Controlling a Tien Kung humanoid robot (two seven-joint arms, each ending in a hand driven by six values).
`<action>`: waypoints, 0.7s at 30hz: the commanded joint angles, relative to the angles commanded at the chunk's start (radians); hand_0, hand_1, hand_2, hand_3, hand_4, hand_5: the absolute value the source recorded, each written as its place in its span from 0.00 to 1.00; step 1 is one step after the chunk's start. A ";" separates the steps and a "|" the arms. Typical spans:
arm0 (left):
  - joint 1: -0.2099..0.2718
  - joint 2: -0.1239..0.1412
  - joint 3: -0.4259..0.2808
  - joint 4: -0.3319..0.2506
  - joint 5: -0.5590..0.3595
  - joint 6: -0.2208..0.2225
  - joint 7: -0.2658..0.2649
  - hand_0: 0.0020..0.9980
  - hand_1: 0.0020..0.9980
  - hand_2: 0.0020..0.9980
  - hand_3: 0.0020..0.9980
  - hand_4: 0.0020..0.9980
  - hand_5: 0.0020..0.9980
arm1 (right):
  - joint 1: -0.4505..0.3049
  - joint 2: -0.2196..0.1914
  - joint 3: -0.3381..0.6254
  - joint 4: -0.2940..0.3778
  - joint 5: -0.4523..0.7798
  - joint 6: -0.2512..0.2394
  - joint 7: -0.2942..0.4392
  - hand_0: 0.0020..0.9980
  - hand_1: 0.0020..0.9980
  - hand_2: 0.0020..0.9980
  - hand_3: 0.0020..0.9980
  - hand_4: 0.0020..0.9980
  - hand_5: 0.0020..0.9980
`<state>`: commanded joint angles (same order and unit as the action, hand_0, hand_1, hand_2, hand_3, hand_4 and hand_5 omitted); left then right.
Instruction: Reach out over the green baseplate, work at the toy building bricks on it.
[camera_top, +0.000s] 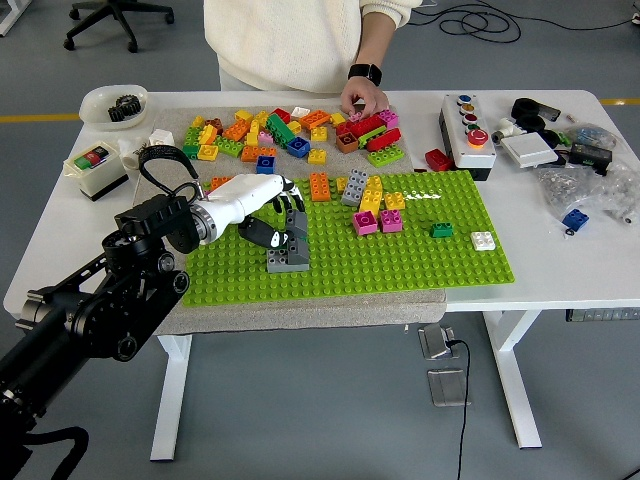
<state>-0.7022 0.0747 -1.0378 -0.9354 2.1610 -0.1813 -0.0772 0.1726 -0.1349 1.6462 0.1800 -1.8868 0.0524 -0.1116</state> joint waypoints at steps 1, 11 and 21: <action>0.000 0.000 0.001 0.002 -0.001 0.001 -0.001 0.63 0.58 0.54 0.54 0.56 0.10 | 0.000 0.000 0.000 0.000 -0.001 0.000 0.000 0.74 0.64 0.68 0.61 0.82 0.53; 0.000 0.000 0.003 0.011 -0.009 0.003 -0.005 0.64 0.59 0.54 0.54 0.57 0.11 | -0.001 0.001 -0.002 0.000 -0.002 0.001 0.000 0.74 0.64 0.68 0.61 0.82 0.53; -0.006 -0.002 0.004 0.028 -0.017 0.030 -0.009 0.64 0.59 0.54 0.54 0.57 0.11 | -0.001 0.001 -0.003 0.000 -0.003 0.001 0.000 0.74 0.64 0.68 0.61 0.82 0.53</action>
<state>-0.7078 0.0732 -1.0342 -0.9077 2.1439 -0.1512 -0.0858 0.1718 -0.1338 1.6430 0.1800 -1.8902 0.0537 -0.1117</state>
